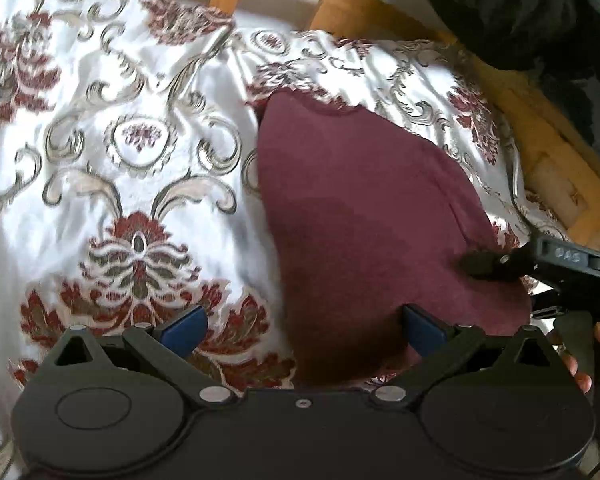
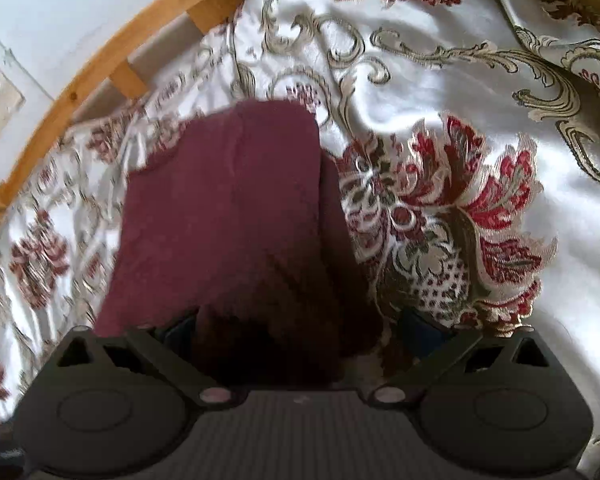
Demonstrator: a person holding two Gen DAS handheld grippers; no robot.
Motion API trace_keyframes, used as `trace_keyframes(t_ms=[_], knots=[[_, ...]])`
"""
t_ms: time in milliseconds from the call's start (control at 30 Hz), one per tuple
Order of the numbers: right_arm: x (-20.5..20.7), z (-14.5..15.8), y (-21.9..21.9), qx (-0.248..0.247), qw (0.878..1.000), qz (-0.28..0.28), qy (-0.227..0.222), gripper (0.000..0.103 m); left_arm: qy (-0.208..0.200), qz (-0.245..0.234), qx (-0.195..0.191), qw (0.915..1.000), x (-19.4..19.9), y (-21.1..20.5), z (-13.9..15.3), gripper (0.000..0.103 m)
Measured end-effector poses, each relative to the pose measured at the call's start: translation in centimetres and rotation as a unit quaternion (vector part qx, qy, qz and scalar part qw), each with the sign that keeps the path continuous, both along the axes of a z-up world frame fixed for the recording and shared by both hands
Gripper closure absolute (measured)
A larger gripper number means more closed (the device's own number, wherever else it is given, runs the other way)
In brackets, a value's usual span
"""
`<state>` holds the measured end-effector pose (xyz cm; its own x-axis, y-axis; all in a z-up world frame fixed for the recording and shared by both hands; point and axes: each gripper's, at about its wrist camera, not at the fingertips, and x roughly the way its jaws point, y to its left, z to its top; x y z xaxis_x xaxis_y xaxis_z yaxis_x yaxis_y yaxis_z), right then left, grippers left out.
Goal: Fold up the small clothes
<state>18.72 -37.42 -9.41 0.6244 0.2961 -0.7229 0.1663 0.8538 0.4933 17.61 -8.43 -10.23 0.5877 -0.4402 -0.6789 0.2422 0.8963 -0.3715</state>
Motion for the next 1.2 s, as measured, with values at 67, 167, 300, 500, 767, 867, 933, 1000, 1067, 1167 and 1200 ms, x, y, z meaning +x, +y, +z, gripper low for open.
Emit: trace_keyframes(t_ms=[67, 167, 300, 500, 767, 867, 933, 1000, 1067, 1167, 1200], knots=[[-0.3, 0.2, -0.8, 0.019, 1.000, -0.017, -0.018, 0.000, 0.015, 0.007, -0.016, 0.9997, 0.3, 0.5, -0.4, 0.000], [-1.2, 0.7, -2.5, 0.050, 0.993, -0.070, -0.077, 0.005, 0.034, 0.013, -0.038, 0.9986, 0.6, 1.0, -1.0, 0.000], [-0.7, 0.6, -4.2, 0.063, 0.985, -0.113, -0.117, 0.044, 0.036, 0.014, -0.045, 0.9982, 0.4, 1.0, -1.3, 0.000], [2.5, 0.7, -3.0, 0.050, 0.985, -0.078, -0.149, 0.075, 0.032, 0.013, -0.042, 0.9985, 0.1, 1.0, -1.3, 0.000], [0.9, 3.7, 4.1, -0.106, 0.959, 0.071, -0.253, 0.092, 0.032, 0.015, -0.042, 0.9985, 0.0, 1.0, -1.4, 0.000], [1.1, 3.4, 5.1, -0.124, 0.960, 0.080, -0.239, 0.092, 0.031, 0.015, -0.041, 0.9986, -0.1, 1.1, -1.3, 0.000], [1.3, 3.4, 4.3, -0.124, 0.963, 0.057, -0.234, 0.092, 0.031, 0.015, -0.040, 0.9986, -0.2, 1.0, -1.3, 0.000], [1.3, 3.3, 2.8, -0.120, 0.967, 0.013, -0.223, 0.092, 0.031, 0.016, -0.039, 0.9986, -0.3, 1.0, -1.3, 0.000], [1.7, 2.7, 1.3, -0.108, 0.974, -0.028, -0.199, 0.092, 0.031, 0.015, -0.039, 0.9987, -0.3, 1.0, -1.3, 0.000], [2.0, 1.3, -1.6, -0.039, 0.984, -0.082, -0.156, 0.090, 0.030, 0.014, -0.037, 0.9988, -0.3, 0.9, -1.3, 0.000], [2.0, 0.9, -2.3, -0.013, 0.984, -0.094, -0.149, 0.083, 0.030, 0.015, -0.037, 0.9987, -0.3, 0.9, -1.3, 0.000]])
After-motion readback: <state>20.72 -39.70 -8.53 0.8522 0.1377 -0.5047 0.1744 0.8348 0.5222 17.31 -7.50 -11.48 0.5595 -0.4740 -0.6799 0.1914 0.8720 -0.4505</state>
